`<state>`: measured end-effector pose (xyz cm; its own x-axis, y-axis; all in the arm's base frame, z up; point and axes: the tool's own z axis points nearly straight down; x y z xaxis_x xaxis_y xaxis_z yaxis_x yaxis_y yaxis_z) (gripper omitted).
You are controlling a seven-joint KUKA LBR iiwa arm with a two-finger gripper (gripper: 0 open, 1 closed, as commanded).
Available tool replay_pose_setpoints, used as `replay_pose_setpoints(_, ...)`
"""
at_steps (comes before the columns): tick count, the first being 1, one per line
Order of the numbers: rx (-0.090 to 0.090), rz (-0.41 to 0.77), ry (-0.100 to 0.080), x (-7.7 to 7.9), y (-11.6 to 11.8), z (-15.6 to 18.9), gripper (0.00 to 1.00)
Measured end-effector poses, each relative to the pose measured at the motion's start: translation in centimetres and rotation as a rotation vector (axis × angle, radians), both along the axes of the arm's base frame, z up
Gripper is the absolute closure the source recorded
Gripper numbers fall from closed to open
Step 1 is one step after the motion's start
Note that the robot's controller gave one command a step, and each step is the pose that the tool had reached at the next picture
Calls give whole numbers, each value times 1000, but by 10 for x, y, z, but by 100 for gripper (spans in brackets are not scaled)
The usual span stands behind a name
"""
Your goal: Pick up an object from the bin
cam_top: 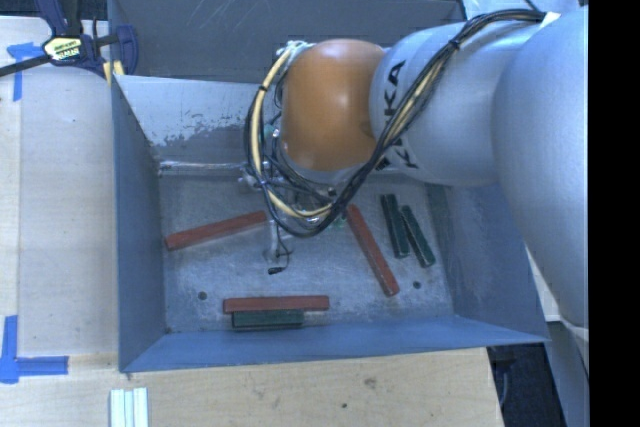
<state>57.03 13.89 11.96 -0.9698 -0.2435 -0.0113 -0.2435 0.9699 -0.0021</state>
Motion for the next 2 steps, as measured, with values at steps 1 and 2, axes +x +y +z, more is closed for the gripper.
replay_pose_setpoints(1,1,141,7,10,40,-49,100)
replay_pose_setpoints(2,1,140,7,10,40,-49,100)
